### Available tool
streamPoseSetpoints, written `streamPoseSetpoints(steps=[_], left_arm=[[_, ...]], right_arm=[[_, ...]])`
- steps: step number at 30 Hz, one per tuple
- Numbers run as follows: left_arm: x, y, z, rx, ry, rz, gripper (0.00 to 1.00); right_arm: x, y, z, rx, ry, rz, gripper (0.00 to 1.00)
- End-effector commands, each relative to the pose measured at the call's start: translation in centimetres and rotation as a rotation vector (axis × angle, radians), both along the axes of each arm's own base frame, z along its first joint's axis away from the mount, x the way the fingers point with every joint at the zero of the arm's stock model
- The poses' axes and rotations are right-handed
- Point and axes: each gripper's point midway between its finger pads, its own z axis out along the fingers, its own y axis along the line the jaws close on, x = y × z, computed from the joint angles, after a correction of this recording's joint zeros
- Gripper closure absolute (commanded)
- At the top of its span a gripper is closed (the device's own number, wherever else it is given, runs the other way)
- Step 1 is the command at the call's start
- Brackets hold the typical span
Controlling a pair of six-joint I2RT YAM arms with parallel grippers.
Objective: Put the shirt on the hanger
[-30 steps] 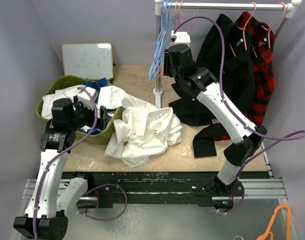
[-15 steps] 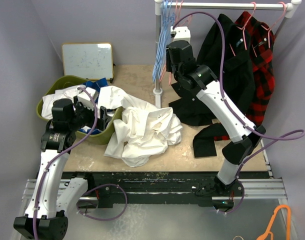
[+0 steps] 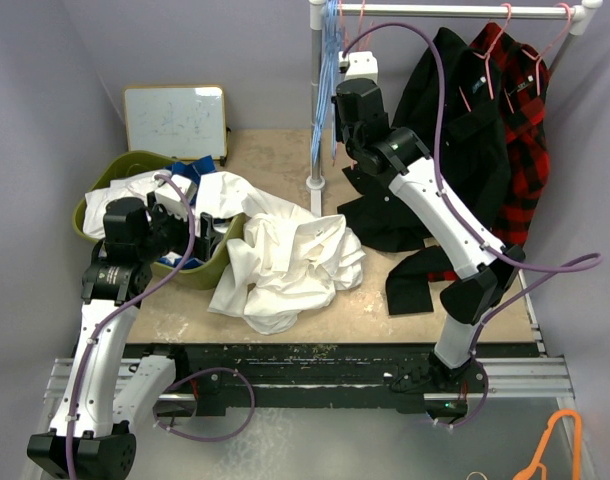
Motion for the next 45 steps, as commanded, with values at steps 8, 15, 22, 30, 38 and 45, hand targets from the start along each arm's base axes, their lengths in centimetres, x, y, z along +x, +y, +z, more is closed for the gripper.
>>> streamPoseSetpoints(steps=[8, 15, 22, 30, 38, 45], left_arm=[[0.3, -0.3, 0.7, -0.016, -0.026, -0.021, 0.01], [0.1, -1.3, 0.5, 0.017, -0.001, -0.132, 0.01], [0.3, -2.8, -0.9, 0.240, 0.076, -0.238, 0.01], [0.2, -4.1, -0.3, 0.205, 0.070, -0.278, 0.01], [-2.1, -5.2, -1.2, 0.205, 0.109, -0.429, 0.01], [-5.2, -6.9, -2.7, 0.236, 0.246, -0.672, 0.01]], right_arm=[[-2.3, -3.2, 8.0, 0.025, -0.182, -0.041, 1.00], [-3.8, -4.6, 9.7, 0.040, -0.214, -0.064, 1.00], [-5.8, -4.7, 9.7, 0.088, -0.236, 0.007, 1.00], [-5.4, -5.1, 8.0, 0.064, -0.214, 0.011, 1.00], [-6.7, -5.8, 8.2, 0.103, -0.239, 0.017, 1.00], [-12.2, -8.7, 2.9, 0.187, -0.149, 0.004, 1.00]])
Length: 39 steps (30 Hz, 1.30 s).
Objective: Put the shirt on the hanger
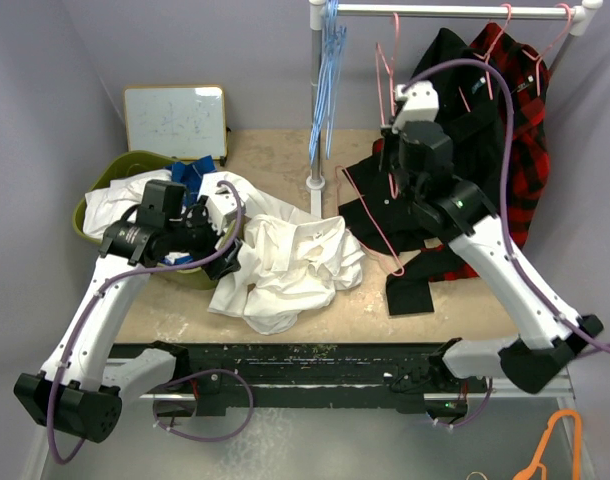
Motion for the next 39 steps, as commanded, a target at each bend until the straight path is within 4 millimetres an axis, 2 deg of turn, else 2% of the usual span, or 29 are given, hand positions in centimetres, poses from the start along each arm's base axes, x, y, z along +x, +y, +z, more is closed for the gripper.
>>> streamPoseSetpoints(steps=[1, 4, 6, 10, 12, 13, 15, 19, 21, 23, 25, 27, 34, 39], left_arm=[[-1.9, -2.3, 0.3, 0.038, 0.076, -0.202, 0.01], [-1.5, -4.6, -0.3, 0.155, 0.016, -0.250, 0.01], [-0.5, -6.4, -0.2, 0.162, -0.030, -0.250, 0.01], [2.3, -9.8, 0.6, 0.029, -0.010, -0.131, 0.01], [4.5, -11.0, 1.3, -0.049, 0.000, 0.018, 0.01], [5.8, -10.7, 0.7, -0.036, 0.016, 0.121, 0.01], [7.1, -10.7, 0.2, -0.024, 0.026, 0.226, 0.01], [7.1, -12.7, 0.0, -0.106, 0.066, 0.237, 0.01], [7.0, -13.4, -1.4, -0.098, 0.132, 0.239, 0.02], [7.0, -13.8, -2.9, -0.085, 0.169, 0.239, 0.12], [6.9, -14.0, -4.2, -0.071, 0.192, 0.238, 0.27], [6.7, -14.2, -5.1, -0.056, 0.200, 0.229, 0.37], [6.4, -14.9, -8.0, 0.033, 0.194, 0.217, 0.35], [7.0, -14.3, -9.7, 0.086, 0.185, 0.243, 0.37]], right_arm=[[-5.1, -2.0, -1.0, 0.174, -0.005, 0.021, 1.00], [-9.3, -2.8, -5.8, 0.256, 0.099, 0.064, 1.00], [-12.0, -3.1, -8.2, 0.321, 0.149, 0.097, 1.00], [-16.5, -3.5, -10.9, 0.479, 0.195, 0.156, 1.00], [-18.1, -3.6, -11.5, 0.536, 0.206, 0.187, 1.00], [-18.8, -3.4, -11.7, 0.555, 0.210, 0.215, 1.00], [-19.9, -3.0, -12.3, 0.569, 0.233, 0.257, 1.00], [-21.8, -2.8, -13.5, 0.546, 0.298, 0.317, 1.00], [-22.7, -3.1, -13.6, 0.548, 0.309, 0.330, 1.00], [-23.5, -3.8, -13.6, 0.559, 0.308, 0.319, 1.00], [-24.2, -4.2, -13.6, 0.572, 0.304, 0.317, 1.00], [-24.8, -4.4, -13.9, 0.585, 0.310, 0.322, 1.00], [-27.0, -2.2, -15.4, 0.616, 0.392, 0.477, 1.00], [-28.1, -2.3, -15.3, 0.601, 0.400, 0.515, 1.00]])
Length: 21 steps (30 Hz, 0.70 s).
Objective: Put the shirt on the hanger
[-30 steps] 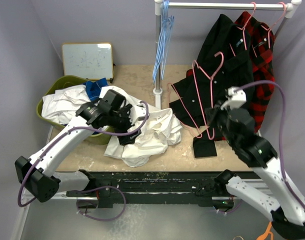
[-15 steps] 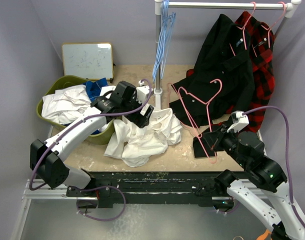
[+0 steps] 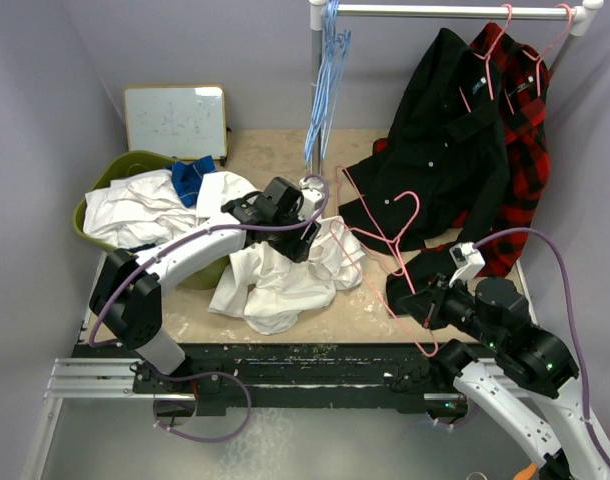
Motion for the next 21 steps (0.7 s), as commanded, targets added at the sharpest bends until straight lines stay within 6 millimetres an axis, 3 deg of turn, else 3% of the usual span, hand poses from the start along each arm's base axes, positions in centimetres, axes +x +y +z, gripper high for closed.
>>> streamPoseSetpoints(steps=[1, 8, 12, 17, 21], left_arm=[[1.5, 0.3, -0.6, 0.024, -0.056, 0.038, 0.40], [2.6, 1.8, -1.1, 0.091, -0.126, 0.069, 0.68], [2.6, 2.1, -0.1, 0.083, -0.164, 0.060, 0.99], [2.4, 2.6, 3.5, 0.043, -0.240, 0.040, 1.00], [0.6, 2.4, 6.6, -0.039, -0.257, -0.018, 1.00]], right_arm=[[-2.2, -0.1, 1.9, 0.076, -0.088, 0.070, 1.00], [-3.2, 1.5, 1.9, 0.105, -0.071, 0.186, 1.00], [-3.3, 2.7, 1.2, 0.125, -0.045, 0.236, 1.00], [-2.6, 4.1, 0.6, 0.133, -0.025, 0.286, 1.00], [-1.2, 5.2, 1.2, 0.135, -0.052, 0.303, 1.00]])
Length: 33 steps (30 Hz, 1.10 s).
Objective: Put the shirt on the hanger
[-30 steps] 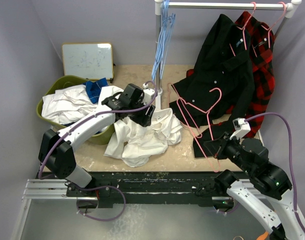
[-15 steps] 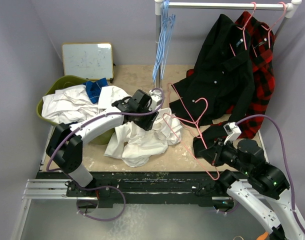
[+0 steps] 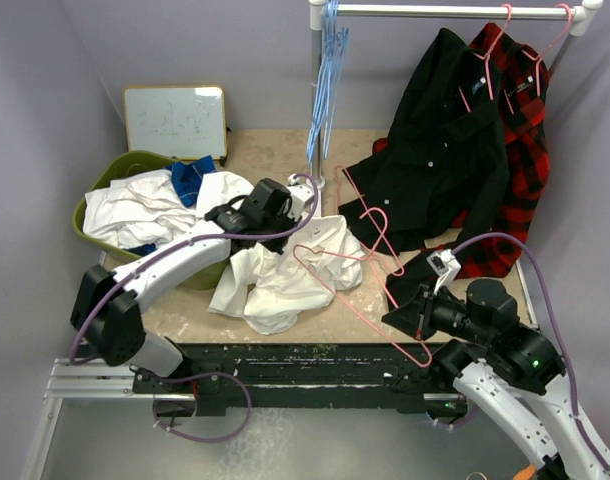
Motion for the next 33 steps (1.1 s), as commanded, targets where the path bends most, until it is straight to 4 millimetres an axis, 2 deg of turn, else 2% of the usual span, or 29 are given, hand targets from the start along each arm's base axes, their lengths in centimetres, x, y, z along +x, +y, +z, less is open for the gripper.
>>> streamPoseSetpoints(steps=[1, 6, 12, 17, 22, 26, 29, 33], left_arm=[[-1.2, -0.3, 5.6, -0.116, -0.089, -0.077, 1.00], [-2.9, -0.3, 6.9, -0.151, -0.064, -0.130, 1.00], [-4.1, -0.5, 10.0, -0.203, -0.084, -0.178, 1.00], [-3.1, -0.4, 12.3, -0.210, -0.160, -0.164, 1.00], [-2.5, -0.5, 15.3, -0.225, -0.229, -0.178, 1.00], [-2.9, -0.6, 16.1, -0.242, -0.233, -0.194, 1.00], [-4.0, -1.1, 16.5, -0.274, -0.207, -0.238, 1.00], [-5.2, -2.0, 17.0, -0.325, -0.160, -0.297, 1.00]], right_arm=[[1.8, 2.3, 3.2, 0.086, -0.121, 0.069, 1.00], [4.5, 4.2, 4.2, 0.105, -0.175, 0.078, 1.00], [7.6, 6.4, 5.4, 0.133, -0.232, 0.085, 1.00], [9.3, 10.1, 6.1, 0.191, -0.247, 0.160, 1.00], [11.0, 11.6, 6.2, 0.224, -0.277, 0.126, 1.00], [12.3, 12.6, 6.3, 0.270, -0.288, 0.104, 1.00], [13.5, 12.8, 6.4, 0.303, -0.311, 0.056, 1.00], [14.4, 14.2, 6.0, 0.346, -0.307, 0.069, 1.00]])
